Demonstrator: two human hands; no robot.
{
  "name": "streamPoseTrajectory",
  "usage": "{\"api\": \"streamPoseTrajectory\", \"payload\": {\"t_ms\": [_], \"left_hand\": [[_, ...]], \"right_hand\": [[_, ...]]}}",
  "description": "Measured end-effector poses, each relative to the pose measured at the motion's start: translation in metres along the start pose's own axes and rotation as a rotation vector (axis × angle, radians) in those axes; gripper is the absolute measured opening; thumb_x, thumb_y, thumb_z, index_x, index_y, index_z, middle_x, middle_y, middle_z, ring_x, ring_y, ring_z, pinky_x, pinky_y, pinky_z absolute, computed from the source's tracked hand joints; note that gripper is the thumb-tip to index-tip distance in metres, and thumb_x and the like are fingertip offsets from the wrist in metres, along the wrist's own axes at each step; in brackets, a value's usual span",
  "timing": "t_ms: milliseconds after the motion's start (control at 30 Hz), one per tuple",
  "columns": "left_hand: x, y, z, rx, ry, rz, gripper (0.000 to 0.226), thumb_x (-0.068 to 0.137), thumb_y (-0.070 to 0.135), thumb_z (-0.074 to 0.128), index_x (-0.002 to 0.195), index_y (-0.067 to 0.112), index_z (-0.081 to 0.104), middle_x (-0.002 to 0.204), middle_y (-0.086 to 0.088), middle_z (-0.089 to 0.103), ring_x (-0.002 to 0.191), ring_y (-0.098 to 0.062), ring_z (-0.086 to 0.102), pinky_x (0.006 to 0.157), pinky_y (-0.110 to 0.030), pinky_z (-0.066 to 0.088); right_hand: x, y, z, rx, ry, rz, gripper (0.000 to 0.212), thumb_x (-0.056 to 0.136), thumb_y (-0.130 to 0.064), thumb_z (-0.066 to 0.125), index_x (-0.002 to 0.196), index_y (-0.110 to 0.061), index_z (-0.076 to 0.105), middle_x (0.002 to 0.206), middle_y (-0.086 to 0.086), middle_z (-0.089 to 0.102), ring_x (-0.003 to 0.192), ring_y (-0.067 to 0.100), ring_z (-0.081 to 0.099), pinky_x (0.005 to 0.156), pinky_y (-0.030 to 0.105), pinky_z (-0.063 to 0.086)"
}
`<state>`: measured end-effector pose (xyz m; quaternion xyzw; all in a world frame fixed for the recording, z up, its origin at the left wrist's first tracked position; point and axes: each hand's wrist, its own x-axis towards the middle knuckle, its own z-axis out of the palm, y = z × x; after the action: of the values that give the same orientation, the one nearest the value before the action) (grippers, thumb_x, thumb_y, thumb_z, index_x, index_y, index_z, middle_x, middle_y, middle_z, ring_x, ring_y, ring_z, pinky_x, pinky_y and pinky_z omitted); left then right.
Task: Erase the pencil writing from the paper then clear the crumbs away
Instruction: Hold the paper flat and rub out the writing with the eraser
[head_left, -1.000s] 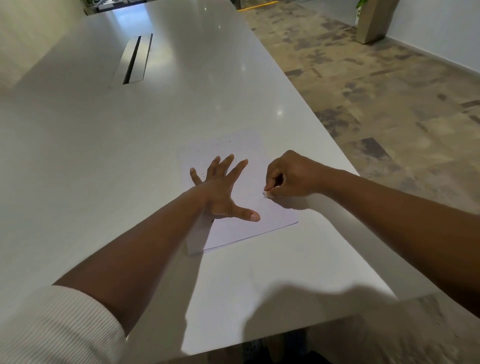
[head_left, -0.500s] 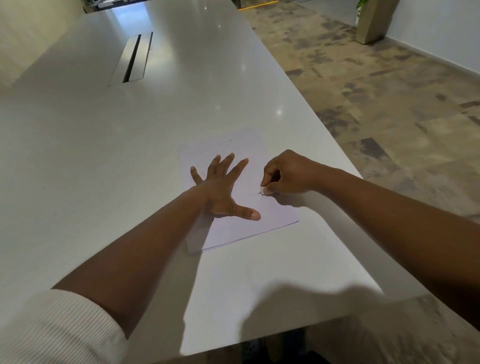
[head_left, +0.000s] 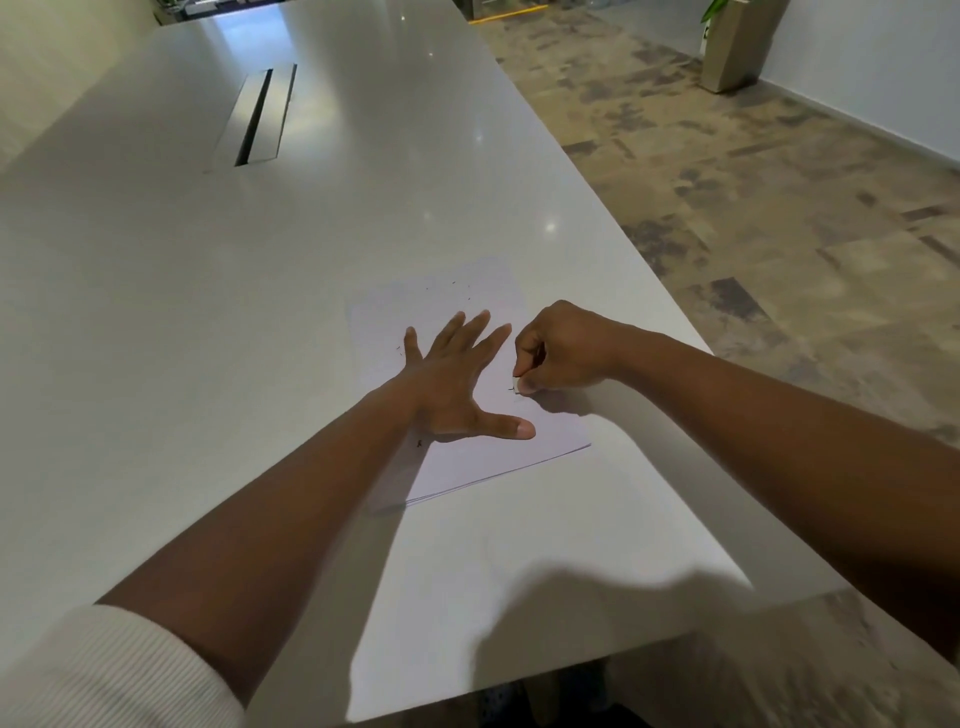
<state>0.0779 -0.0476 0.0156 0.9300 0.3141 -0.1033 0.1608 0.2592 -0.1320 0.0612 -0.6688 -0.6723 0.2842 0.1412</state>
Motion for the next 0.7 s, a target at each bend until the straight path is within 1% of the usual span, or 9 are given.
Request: {"api": "streamPoseTrajectory", "payload": {"t_ms": [100,167,233,300,433,533,600,667,700], "left_hand": [[0.001,-0.001,0.004,0.014,0.013,-0.008,0.144,0.042,0.113,0.029,0.161,0.043,-0.015,0.169,0.012,-0.024,0.154,-0.014,-0.029,0.119,-0.063,-0.02],[0.002,-0.001,0.005,0.014,0.02,-0.009,0.145,0.041,0.114,0.028,0.16,0.044,-0.015,0.169,0.012,-0.024,0.154,-0.013,-0.029,0.119,-0.063,-0.019],[0.002,-0.001,0.005,0.008,0.026,-0.01,0.145,0.04,0.114,0.029,0.16,0.044,-0.014,0.169,0.013,-0.023,0.154,-0.013,-0.028,0.119,-0.063,-0.019],[0.002,-0.001,0.006,-0.001,0.028,-0.013,0.146,0.039,0.114,0.03,0.16,0.045,-0.014,0.169,0.013,-0.023,0.154,-0.012,-0.028,0.119,-0.062,-0.019],[0.002,-0.001,0.005,0.006,0.023,-0.015,0.148,0.038,0.114,0.028,0.16,0.044,-0.014,0.169,0.013,-0.024,0.154,-0.012,-0.028,0.119,-0.062,-0.02],[0.001,-0.001,0.005,-0.007,0.026,-0.015,0.148,0.037,0.114,0.029,0.16,0.045,-0.013,0.169,0.014,-0.023,0.154,-0.012,-0.028,0.119,-0.062,-0.021],[0.001,-0.001,0.005,-0.005,0.026,-0.016,0.147,0.038,0.114,0.031,0.16,0.045,-0.014,0.169,0.014,-0.023,0.154,-0.012,-0.028,0.118,-0.062,-0.021],[0.002,-0.002,0.006,-0.004,0.025,-0.015,0.145,0.04,0.113,0.033,0.159,0.046,-0.015,0.169,0.013,-0.023,0.154,-0.012,-0.029,0.118,-0.062,-0.021],[0.003,-0.003,0.006,-0.002,0.023,-0.014,0.144,0.04,0.113,0.033,0.159,0.047,-0.016,0.169,0.013,-0.023,0.154,-0.013,-0.029,0.118,-0.062,-0.022]], "right_hand": [[-0.003,0.0,0.003,0.003,0.027,-0.034,0.01,0.078,-0.016,0.078,0.07,-0.018,0.073,0.08,-0.008,0.071,0.075,0.006,0.066,0.073,0.024,0.053],[-0.007,-0.002,0.006,0.004,0.029,-0.079,0.008,0.078,-0.014,0.078,0.072,-0.013,0.074,0.079,-0.004,0.072,0.071,0.005,0.064,0.07,0.023,0.052],[-0.011,-0.005,0.011,0.005,0.003,-0.12,0.007,0.077,-0.014,0.078,0.072,-0.013,0.074,0.076,-0.006,0.072,0.066,0.001,0.062,0.067,0.019,0.049],[-0.012,-0.007,0.012,0.001,-0.02,-0.121,0.007,0.077,-0.015,0.078,0.071,-0.015,0.074,0.076,-0.007,0.072,0.065,-0.001,0.062,0.066,0.017,0.048],[-0.005,-0.003,-0.002,-0.038,-0.004,-0.058,0.01,0.077,-0.02,0.08,0.073,-0.013,0.076,0.079,-0.007,0.074,0.074,0.004,0.066,0.072,0.021,0.052],[-0.001,0.001,-0.007,-0.037,0.013,-0.017,0.008,0.078,-0.019,0.079,0.075,-0.012,0.076,0.081,-0.007,0.074,0.078,0.007,0.067,0.074,0.025,0.053],[-0.002,-0.004,-0.001,-0.04,0.0,-0.043,0.005,0.078,-0.018,0.078,0.076,-0.013,0.077,0.079,-0.01,0.072,0.074,0.002,0.065,0.073,0.023,0.052],[-0.002,-0.01,0.005,-0.041,-0.018,-0.087,0.004,0.078,-0.017,0.078,0.077,-0.013,0.077,0.074,-0.018,0.068,0.07,-0.006,0.061,0.072,0.02,0.051],[-0.002,-0.011,0.006,-0.043,-0.024,-0.097,0.004,0.078,-0.017,0.078,0.077,-0.013,0.077,0.074,-0.019,0.068,0.07,-0.007,0.061,0.073,0.02,0.051]]}}
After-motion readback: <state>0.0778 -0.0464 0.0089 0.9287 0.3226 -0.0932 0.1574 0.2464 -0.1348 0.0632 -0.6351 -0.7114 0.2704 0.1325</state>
